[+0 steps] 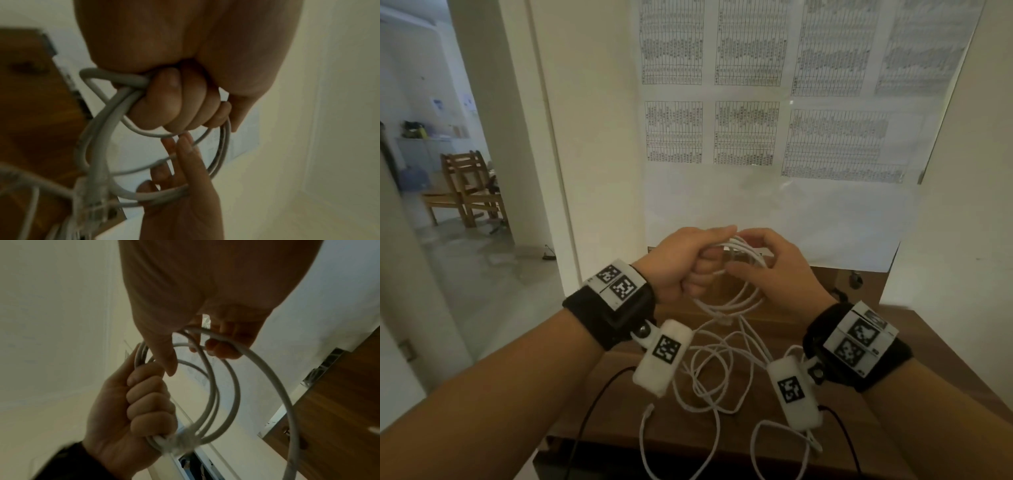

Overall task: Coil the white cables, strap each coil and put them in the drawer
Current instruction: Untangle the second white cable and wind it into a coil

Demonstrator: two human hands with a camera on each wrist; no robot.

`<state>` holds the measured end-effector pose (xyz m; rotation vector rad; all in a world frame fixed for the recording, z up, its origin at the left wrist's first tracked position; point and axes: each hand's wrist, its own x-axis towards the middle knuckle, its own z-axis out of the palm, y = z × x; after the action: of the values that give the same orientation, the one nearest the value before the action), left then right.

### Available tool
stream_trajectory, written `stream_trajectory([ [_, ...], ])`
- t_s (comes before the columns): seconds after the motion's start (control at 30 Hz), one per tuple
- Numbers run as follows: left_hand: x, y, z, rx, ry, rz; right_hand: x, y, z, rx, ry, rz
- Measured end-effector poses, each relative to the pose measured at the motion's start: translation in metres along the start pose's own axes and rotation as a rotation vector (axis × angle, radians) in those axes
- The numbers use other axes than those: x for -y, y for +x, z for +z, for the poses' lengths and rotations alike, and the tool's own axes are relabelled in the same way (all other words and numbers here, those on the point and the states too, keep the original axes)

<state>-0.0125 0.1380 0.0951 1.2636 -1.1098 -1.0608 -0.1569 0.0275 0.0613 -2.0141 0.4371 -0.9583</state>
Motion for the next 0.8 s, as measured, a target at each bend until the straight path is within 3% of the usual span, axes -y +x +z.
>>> stream_trajectory([
  [0.13,-0.004,-0.005,0.005,0.116,-0.301,-0.098,0.010,0.000,0.005,0.116,0.069,-0.027],
  [0.2,-0.006,-0.007,0.007,0.126,-0.370,-0.095,0.013,0.000,0.006,0.096,0.178,0.019],
  [0.47,0.008,-0.005,0.023,-0.123,-0.449,-0.054,0.018,0.004,0.009,-0.087,0.065,0.117],
  [0.6,0.010,-0.007,0.028,-0.044,-0.481,-0.061,0.013,0.004,0.006,-0.054,0.078,0.108],
  [0.7,0.001,-0.008,0.024,-0.036,-0.607,-0.045,0.007,0.004,0.004,-0.013,0.232,0.093],
  [0.8,-0.012,-0.006,0.015,-0.090,-0.772,0.042,0.002,0.002,0.004,0.080,0.508,0.215],
])
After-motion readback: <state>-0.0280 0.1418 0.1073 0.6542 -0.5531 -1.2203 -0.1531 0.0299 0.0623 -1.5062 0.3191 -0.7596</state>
